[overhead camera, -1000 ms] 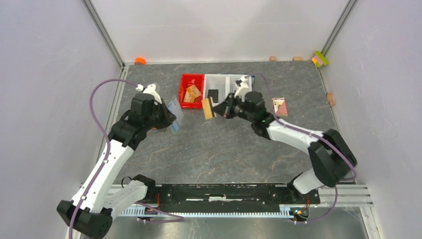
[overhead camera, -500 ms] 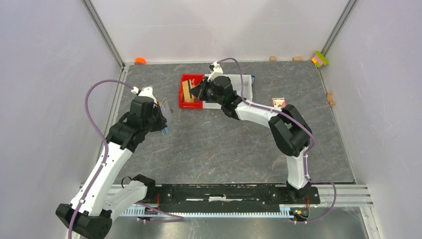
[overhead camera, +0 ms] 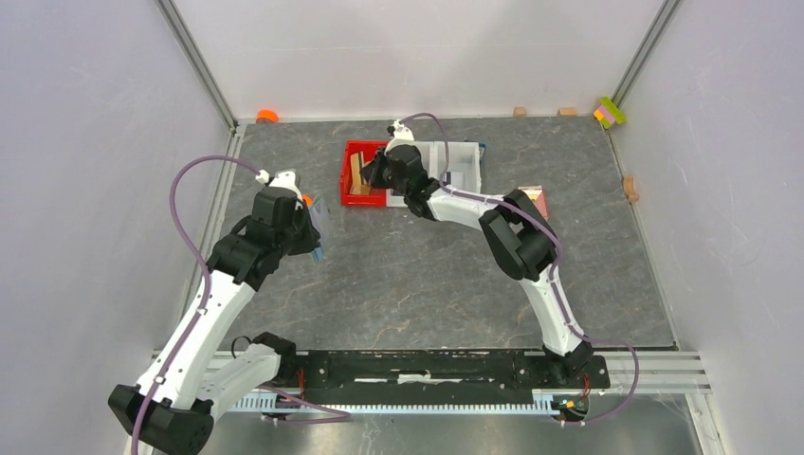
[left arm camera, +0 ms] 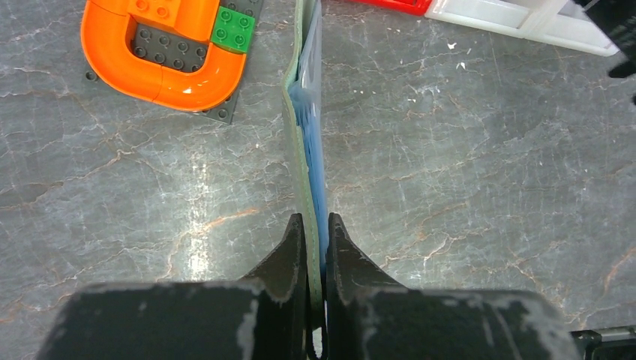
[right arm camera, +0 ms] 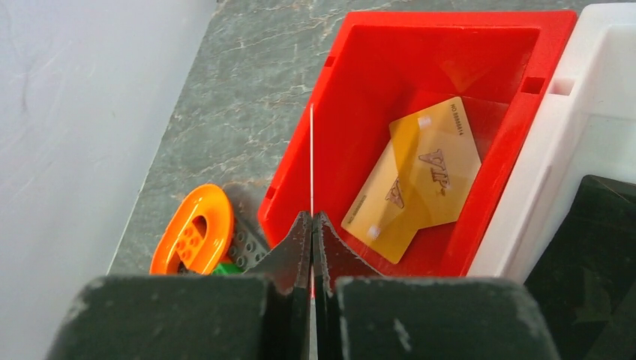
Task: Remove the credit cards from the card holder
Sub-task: Place the credit card in the storage box.
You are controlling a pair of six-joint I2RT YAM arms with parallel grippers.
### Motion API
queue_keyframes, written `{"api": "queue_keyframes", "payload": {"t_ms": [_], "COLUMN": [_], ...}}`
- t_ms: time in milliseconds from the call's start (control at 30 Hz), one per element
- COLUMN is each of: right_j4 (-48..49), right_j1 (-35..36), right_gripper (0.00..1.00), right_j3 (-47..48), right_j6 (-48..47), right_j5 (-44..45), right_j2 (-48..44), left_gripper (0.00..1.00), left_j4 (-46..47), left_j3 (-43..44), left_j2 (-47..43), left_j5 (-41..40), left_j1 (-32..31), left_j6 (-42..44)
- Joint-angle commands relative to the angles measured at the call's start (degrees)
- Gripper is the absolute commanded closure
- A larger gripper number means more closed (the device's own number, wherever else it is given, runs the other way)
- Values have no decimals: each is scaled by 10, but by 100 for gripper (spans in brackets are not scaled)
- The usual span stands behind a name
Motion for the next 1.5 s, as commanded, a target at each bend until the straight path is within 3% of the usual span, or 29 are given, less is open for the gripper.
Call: {"api": "queue_keyframes", "payload": {"t_ms": [0,67,267,500,733,867,1067,1167,1467], "right_j4": [3,-11,-31,-12,-23,-45,-85,-122,-140], "right_j1": [1,2,2,-2,-2,-6,-23,-25,-23], "right_gripper": [98,94,67,65,63,44,25,24,31], "right_j3": [58,85,89,1,-112,-217,-401,-471,-614], "right_j6": [-6,-6,-20,-63,-133,-167,-201,-214,-201], "right_j5": [17,15,30,33,1,-2,-7,-20,-114], "right_j2": [42,64,53,-47,-186,-297,-472,-542,-654], "left_gripper": [98,98,98,98,98,98,98,98,98], "left_j4": [34,37,40,49,81,121,258,296,323], "left_j3": [-1,-3,-6,-10,-17,-33,-94,-104,-61], "left_j2": [1,3,10,20,46,68,118,165,299], "left_j5": [10,10,21,68,215,315,467,485,415], "left_j1": [3,3,3,2,2,2,-6,-31,-124], "left_j6": [16,16,17,19,30,12,-76,-100,-103]}}
